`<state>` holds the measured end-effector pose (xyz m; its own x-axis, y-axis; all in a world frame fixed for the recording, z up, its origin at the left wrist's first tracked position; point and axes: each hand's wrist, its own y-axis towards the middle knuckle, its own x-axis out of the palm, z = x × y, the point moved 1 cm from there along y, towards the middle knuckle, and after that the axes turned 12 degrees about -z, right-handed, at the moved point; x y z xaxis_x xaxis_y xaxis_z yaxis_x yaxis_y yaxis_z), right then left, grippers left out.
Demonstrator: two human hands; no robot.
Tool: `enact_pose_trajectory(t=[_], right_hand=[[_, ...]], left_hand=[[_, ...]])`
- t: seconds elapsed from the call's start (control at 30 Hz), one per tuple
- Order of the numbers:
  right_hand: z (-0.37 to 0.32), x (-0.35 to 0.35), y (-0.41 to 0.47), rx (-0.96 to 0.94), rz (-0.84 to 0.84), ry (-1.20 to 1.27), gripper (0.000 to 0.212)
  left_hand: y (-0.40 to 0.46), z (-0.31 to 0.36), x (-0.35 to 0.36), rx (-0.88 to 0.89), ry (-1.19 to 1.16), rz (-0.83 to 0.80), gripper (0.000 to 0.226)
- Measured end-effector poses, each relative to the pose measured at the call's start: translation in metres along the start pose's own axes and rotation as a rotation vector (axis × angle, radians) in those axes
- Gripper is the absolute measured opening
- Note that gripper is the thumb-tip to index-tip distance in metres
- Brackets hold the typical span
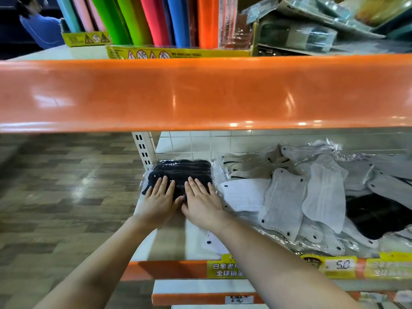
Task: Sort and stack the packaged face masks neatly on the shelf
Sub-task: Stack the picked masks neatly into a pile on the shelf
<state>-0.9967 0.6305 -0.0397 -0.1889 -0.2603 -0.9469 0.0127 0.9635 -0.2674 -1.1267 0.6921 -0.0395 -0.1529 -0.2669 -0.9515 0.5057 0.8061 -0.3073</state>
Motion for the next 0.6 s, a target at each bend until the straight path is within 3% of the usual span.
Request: enact_pose_trajectory(t=[0.23, 0.37, 0.6], right_hand=[[0.026, -0.017, -0.020, -0.030, 0.224, 0.020, 0.058], [0.074, -0.028, -0.053, 0.038, 0.393, 0.032, 0.052], [0.185, -0.035, -0.138, 0.295, 0.361, 0.017, 0.055]], left_hand=[[-0.008, 0.036, -0.020, 0.032, -0.012, 0.173, 0.077], [-0.012, 0.091, -0.037, 0.163, -0.044, 0.259, 0.078], [-0.013, 0.230, -0.043, 0.392, -0.161, 0.237, 0.057]])
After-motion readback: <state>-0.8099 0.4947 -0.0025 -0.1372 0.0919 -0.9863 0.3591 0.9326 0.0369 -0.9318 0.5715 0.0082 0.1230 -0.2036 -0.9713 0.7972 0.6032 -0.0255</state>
